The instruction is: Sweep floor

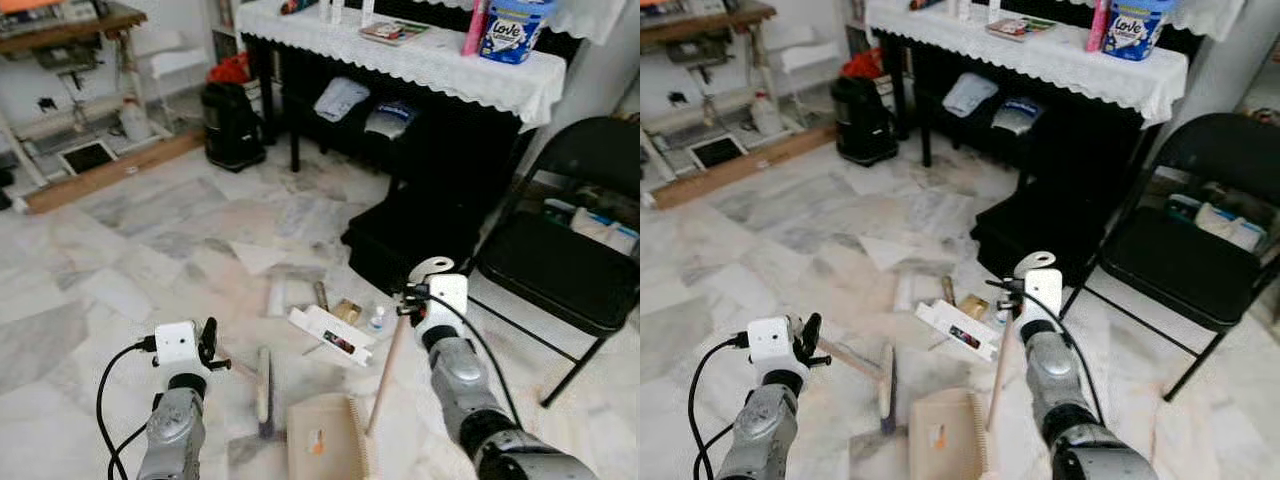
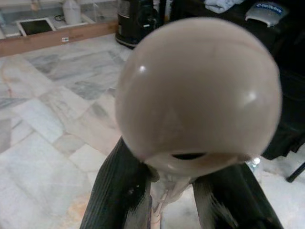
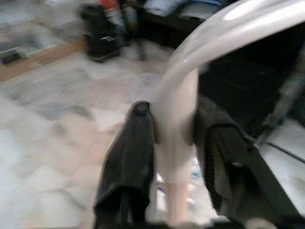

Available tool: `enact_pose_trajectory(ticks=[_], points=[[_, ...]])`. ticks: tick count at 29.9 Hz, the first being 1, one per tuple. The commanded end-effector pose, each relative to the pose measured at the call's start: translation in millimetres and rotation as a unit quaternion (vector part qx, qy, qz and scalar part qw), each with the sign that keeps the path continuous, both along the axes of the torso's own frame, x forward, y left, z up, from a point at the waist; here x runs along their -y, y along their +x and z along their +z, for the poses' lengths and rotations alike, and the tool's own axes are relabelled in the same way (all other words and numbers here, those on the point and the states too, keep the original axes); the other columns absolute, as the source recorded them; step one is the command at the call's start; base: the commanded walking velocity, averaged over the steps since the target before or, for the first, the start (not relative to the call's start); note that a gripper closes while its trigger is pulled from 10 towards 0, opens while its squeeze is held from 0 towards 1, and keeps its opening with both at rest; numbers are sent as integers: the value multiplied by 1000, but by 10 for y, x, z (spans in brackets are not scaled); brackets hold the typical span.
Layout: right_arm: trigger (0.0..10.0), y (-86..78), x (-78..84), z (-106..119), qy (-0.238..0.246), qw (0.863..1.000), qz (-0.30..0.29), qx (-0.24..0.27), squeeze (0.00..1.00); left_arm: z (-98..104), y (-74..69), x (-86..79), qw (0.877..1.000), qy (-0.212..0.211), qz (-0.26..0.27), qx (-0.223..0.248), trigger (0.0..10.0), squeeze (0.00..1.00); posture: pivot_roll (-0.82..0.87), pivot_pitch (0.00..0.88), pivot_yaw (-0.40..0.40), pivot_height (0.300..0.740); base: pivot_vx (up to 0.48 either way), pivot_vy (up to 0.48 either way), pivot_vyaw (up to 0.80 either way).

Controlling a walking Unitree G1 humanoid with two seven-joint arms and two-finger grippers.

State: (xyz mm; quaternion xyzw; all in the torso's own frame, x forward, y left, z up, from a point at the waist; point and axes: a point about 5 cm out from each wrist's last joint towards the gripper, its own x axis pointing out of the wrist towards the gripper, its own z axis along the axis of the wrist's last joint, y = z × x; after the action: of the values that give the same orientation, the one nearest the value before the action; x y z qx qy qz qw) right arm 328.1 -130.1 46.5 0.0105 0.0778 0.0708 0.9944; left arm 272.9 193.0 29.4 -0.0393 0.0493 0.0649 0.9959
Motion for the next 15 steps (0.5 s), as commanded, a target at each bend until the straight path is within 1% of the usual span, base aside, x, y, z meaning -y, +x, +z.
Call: enact_pose_trajectory(ticks=[1,6,7,15], points=[[10000,40,135,65,-3,1000,-20,15,0,-12,-5,1,1000,4,0,-4,10000,0,-7,0,25,740,0,0,-763],[10000,40,131,65,-4,1000,-20,15,0,-4,-5,-1,1000,5,-1,-1,10000,0,-7,0,27,740,0,0,-759],[10000,40,132,66,-5,1000,-20,16,0,0,-5,0,1000,6,0,0,10000,0,-7,0,27,740,0,0,-431],[10000,40,112,73,-3,1000,-18,20,0,16,1,-11,1000,5,0,5,10000,0,-3,0,30,740,0,0,0]])
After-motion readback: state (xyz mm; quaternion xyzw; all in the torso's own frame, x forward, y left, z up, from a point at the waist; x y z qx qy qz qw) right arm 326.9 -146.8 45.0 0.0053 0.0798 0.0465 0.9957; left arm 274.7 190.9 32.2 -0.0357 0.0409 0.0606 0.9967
